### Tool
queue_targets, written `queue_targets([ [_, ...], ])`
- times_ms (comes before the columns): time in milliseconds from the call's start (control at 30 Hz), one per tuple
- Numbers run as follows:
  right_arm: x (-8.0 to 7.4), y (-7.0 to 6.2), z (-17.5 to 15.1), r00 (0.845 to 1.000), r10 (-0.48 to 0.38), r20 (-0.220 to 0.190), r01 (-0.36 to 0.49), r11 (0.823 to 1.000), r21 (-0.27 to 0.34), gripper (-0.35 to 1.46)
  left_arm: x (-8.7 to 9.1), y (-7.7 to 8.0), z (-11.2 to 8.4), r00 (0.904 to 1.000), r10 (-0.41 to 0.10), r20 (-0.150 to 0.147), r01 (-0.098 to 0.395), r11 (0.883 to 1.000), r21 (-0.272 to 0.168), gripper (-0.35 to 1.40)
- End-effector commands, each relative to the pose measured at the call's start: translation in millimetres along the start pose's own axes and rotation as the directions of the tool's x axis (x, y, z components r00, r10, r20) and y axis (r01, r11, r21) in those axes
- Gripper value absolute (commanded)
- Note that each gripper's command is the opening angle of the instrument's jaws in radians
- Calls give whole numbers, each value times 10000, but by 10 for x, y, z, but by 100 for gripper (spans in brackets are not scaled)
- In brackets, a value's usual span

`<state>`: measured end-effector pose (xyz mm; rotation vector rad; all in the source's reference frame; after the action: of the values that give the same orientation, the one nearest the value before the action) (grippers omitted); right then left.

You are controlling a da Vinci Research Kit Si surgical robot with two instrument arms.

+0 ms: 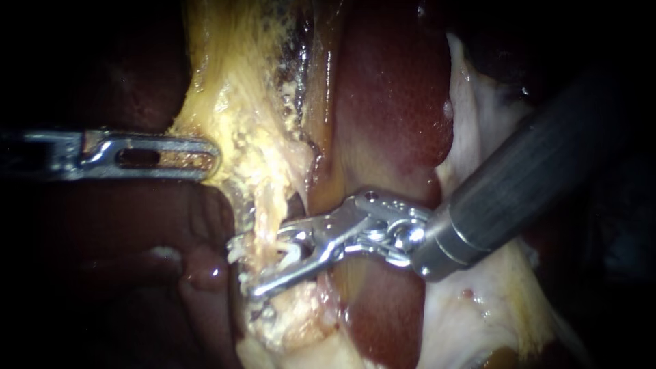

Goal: Clipping third clip left tube

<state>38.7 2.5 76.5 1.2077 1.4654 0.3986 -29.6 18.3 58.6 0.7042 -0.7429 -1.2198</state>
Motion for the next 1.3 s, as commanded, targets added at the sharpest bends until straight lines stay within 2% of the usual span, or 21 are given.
queue_targets([
  [33, 8, -3, -3, 10000, 48, -57, -48, 10000, -33, 54, 0, 0, 0, 10000, -1, 3, 1, 10000, -7, -35],
  [133, 26, -6, -11, 9997, 138, -212, -142, 9997, -177, 54, 0, -1, 0, 10000, -3, 6, 3, 10000, -9, -35],
  [200, 33, -7, -14, 9995, 112, -282, -120, 9996, -261, 54, 0, -1, 0, 10000, -4, 7, 4, 10000, -10, -35],
  [433, 33, 6, -20, 9989, 161, -437, -184, 9985, -525, 54, 1, -2, 0, 10000, -6, 9, 6, 10000, -13, -35],
  [533, 33, 7, -22, 9958, 805, -436, -834, 9941, -693, 53, 1, -3, 0, 10000, -7, 10, 7, 10000, -14, -35],
  [667, 32, 5, -24, 9785, 2025, -386, -2054, 9738, -978, 51, 1, -3, 0, 10000, -7, 10, 7, 10000, -14, -35],
  [833, 32, 3, -24, 9583, 2824, -433, -2856, 9509, -1190, 48, 1, -3, 0, 10000, -8, 12, 8, 10000, -15, -35],
  [900, 31, 2, -25, 9549, 2936, -440, -2968, 9476, -1181, 40, 1, -3, 0, 10000, -8, 12, 8, 10000, -16, -35],
  [933, 30, 1, -25, 9551, 2936, -410, -2964, 9475, -1196, 29, 1, -3, 1, 10000, -8, 12, 8, 10000, -16, -35],
  [967, 28, -3, -27, 9556, 2920, -397, -2946, 9457, -1375, 9, 1, -3, 1, 10000, -8, 12, 8, 10000, -16, -35],
  [1000, 26, -5, -28, 9546, 2953, -400, -2978, 9410, -1607, -19, 1, -3, 1, 10000, -8, 13, 8, 10000, -16, -35],
  [1033, 23, -7, -28, 9604, 2758, -404, -2784, 9425, -1849, -35, 1, -3, 1, 10000, -8, 13, 8, 10000, -16, -35],
  [1100, 20, -7, -28, 9621, 2665, -583, -2727, 9368, -2193, -35, 1, -3, 1, 10000, -8, 13, 9, 10000, -17, -35],
  [1300, 15, -4, -30, 9611, 2690, -625, -2761, 9329, -2311, -35, 0, -3, 1, 10000, -9, 14, 9, 10000, -18, -35],
])
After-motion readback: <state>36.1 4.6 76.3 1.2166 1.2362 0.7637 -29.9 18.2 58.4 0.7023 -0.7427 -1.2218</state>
